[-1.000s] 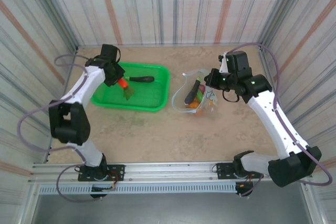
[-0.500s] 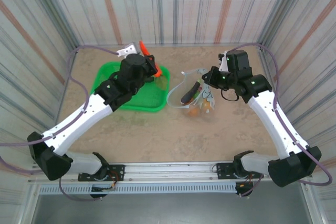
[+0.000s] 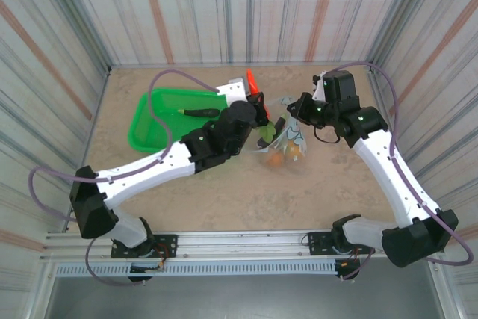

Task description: Place the food in the zip-top bag and seal the zipper

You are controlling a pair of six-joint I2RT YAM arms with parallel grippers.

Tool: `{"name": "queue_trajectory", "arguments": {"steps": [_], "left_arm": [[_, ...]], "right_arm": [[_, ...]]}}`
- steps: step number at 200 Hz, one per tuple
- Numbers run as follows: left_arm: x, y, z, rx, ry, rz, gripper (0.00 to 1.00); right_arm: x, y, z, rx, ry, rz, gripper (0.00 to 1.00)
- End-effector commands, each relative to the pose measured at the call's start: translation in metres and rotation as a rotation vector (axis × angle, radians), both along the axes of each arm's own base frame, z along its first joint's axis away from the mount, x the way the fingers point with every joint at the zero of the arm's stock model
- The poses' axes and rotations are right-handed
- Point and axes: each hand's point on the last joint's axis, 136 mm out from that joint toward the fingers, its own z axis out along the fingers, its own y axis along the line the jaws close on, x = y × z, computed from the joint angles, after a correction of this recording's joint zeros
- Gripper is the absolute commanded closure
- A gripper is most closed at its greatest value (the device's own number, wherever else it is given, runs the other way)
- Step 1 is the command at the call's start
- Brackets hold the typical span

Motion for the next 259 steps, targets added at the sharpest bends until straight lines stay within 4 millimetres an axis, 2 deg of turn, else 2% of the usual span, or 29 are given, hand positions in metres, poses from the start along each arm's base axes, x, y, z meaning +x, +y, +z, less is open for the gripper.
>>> {"name": "queue_trajectory", "arguments": {"steps": [1, 22, 48, 75, 95, 110, 117, 125, 132, 144, 160, 217, 237, 259], "left_arm": [[0.009, -0.001, 0.011, -0.027, -0.077, 0.087, 0.79], [0.015, -0.007, -0.014, -0.028, -0.037, 0.104, 0.79], [0.015, -0.028, -0.046, -0.027, 0.055, -0.017, 0.77], [0.005, -0.045, -0.089, -0.009, 0.182, -0.161, 0.76], [-0.007, -0.064, -0.108, -0.036, 0.249, -0.304, 0.75], [-0.012, -0.072, -0.120, -0.030, 0.302, -0.355, 0.71], [-0.013, -0.073, -0.124, -0.023, 0.320, -0.366, 0.64], [-0.013, -0.074, -0.127, -0.023, 0.330, -0.384, 0.48], [-0.013, -0.075, -0.129, -0.026, 0.343, -0.398, 0.38], [-0.013, -0.076, -0.130, -0.038, 0.357, -0.421, 0.29], [-0.014, -0.077, -0.127, -0.039, 0.355, -0.446, 0.22], [-0.013, -0.068, -0.099, 0.052, 0.269, -0.501, 0.17], [-0.009, -0.063, -0.097, 0.088, 0.269, -0.514, 0.12], [-0.011, -0.079, -0.101, 0.065, 0.315, -0.644, 0.13]], "right_arm": [[-0.001, 0.003, 0.024, 0.073, -0.048, 0.000, 1.00], [-0.001, 0.004, 0.028, 0.085, -0.052, 0.000, 1.00], [0.000, 0.004, 0.032, 0.080, -0.057, -0.002, 1.00], [0.001, 0.005, 0.035, 0.088, -0.058, 0.003, 1.00], [0.002, 0.005, 0.034, 0.086, -0.055, 0.001, 1.00], [0.003, 0.005, 0.033, 0.083, -0.054, -0.003, 1.00], [0.003, 0.004, 0.032, 0.079, -0.056, -0.006, 1.00], [0.003, 0.004, 0.031, 0.078, -0.055, -0.006, 1.00], [0.004, 0.003, 0.030, 0.076, -0.053, -0.008, 1.00], [0.004, 0.003, 0.029, 0.075, -0.053, -0.009, 1.00], [0.004, 0.003, 0.028, 0.072, -0.052, -0.008, 1.00], [0.004, 0.001, 0.020, 0.049, -0.040, -0.012, 1.00], [0.003, 0.001, 0.017, 0.049, -0.038, -0.009, 1.00], [0.003, 0.002, 0.012, 0.050, -0.028, 0.000, 1.00]]}}
